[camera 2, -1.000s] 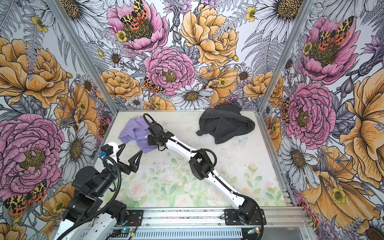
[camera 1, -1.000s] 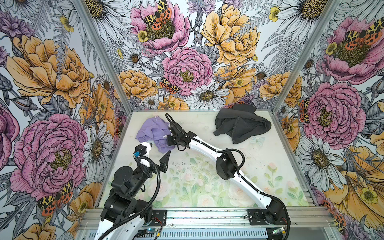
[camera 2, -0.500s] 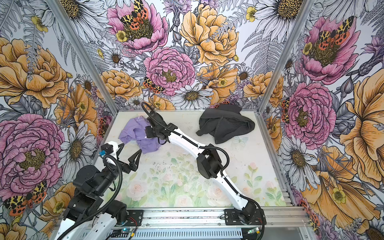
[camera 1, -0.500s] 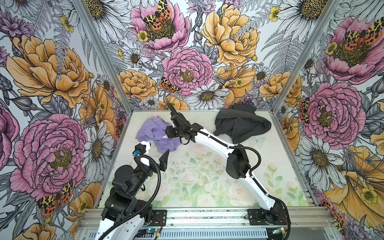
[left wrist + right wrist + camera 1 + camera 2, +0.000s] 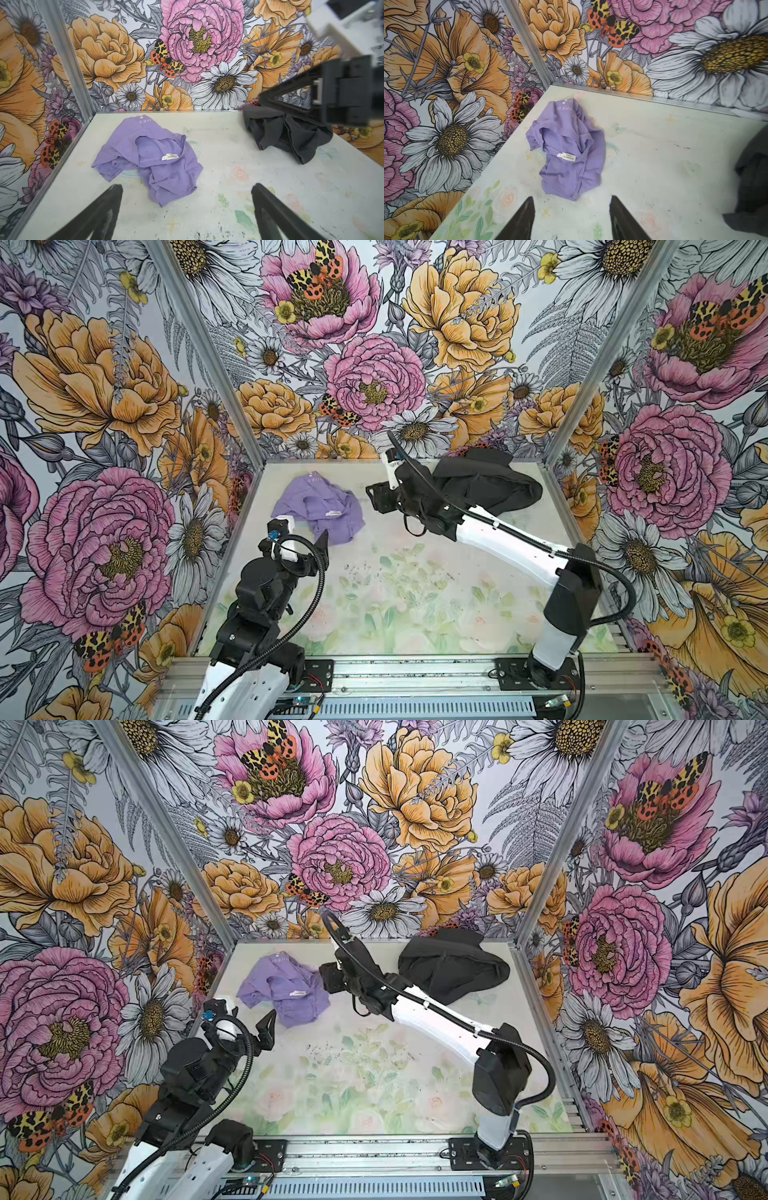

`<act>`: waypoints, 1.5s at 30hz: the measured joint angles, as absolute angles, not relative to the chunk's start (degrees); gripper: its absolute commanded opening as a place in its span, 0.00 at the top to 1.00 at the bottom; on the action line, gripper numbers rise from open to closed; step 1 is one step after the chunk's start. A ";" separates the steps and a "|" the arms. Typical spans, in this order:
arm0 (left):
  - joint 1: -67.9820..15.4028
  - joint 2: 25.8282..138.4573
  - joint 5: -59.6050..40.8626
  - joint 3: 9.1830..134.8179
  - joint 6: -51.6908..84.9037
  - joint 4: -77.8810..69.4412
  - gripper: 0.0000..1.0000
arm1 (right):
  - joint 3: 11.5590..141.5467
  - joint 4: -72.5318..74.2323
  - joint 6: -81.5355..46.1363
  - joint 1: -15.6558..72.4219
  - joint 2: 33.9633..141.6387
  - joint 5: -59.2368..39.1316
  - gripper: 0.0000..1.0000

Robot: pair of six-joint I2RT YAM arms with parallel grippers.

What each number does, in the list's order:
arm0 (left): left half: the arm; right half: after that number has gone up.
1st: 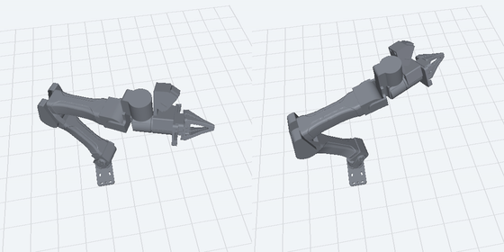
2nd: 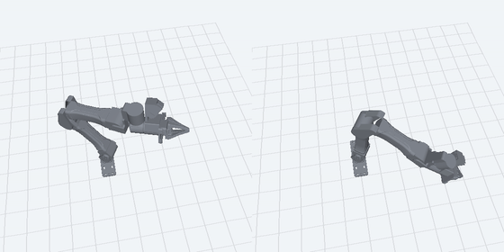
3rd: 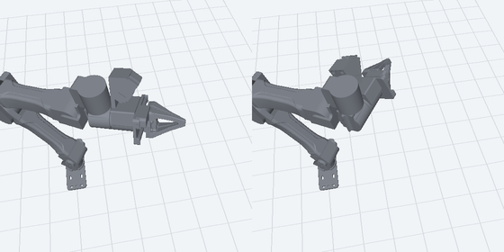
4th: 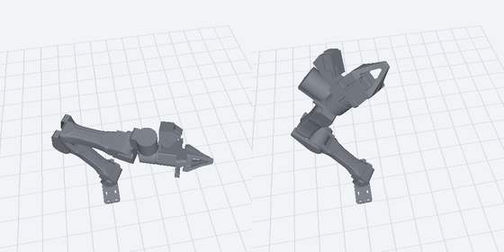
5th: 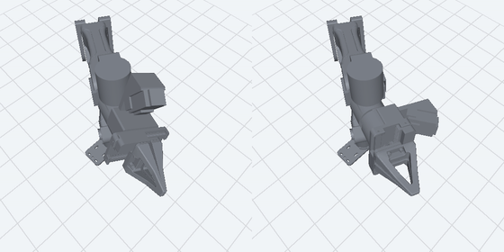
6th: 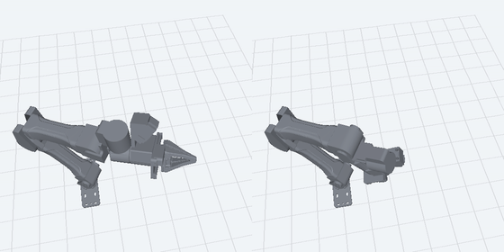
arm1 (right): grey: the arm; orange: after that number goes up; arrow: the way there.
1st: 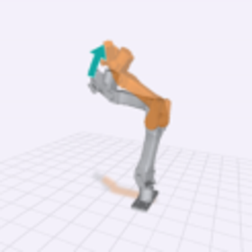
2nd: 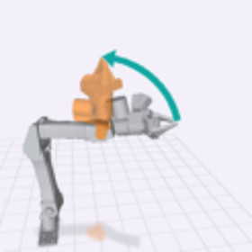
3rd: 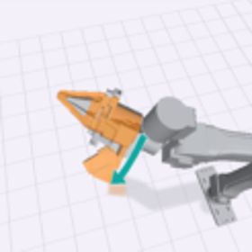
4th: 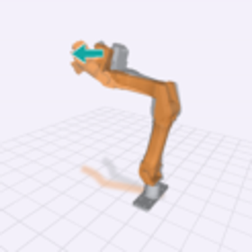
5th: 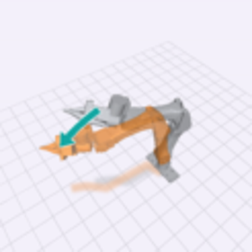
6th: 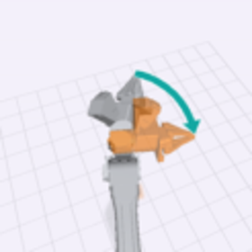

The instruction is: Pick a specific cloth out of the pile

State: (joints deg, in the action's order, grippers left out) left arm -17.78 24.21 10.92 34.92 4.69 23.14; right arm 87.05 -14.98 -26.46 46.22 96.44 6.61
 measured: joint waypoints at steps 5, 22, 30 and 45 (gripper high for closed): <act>-17.80 28.10 18.13 33.56 10.26 18.02 0.01 | 68.49 -8.08 -25.50 39.22 80.86 8.54 0.29; -14.81 52.80 34.92 11.81 2.26 -30.26 0.01 | 28.23 2.68 -15.88 9.39 53.25 17.32 0.05; -8.25 71.57 29.26 9.78 -1.65 -50.65 0.02 | 18.92 18.92 -11.60 1.91 62.48 17.26 0.01; -2.42 89.67 15.07 16.97 -1.89 -62.22 0.01 | 17.15 50.57 -6.00 -1.19 87.33 7.27 0.02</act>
State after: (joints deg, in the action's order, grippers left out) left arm -2.42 89.67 15.07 16.97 -1.89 -62.22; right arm 17.15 50.57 -6.00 -1.19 87.33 7.27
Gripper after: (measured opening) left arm 0.986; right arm 0.990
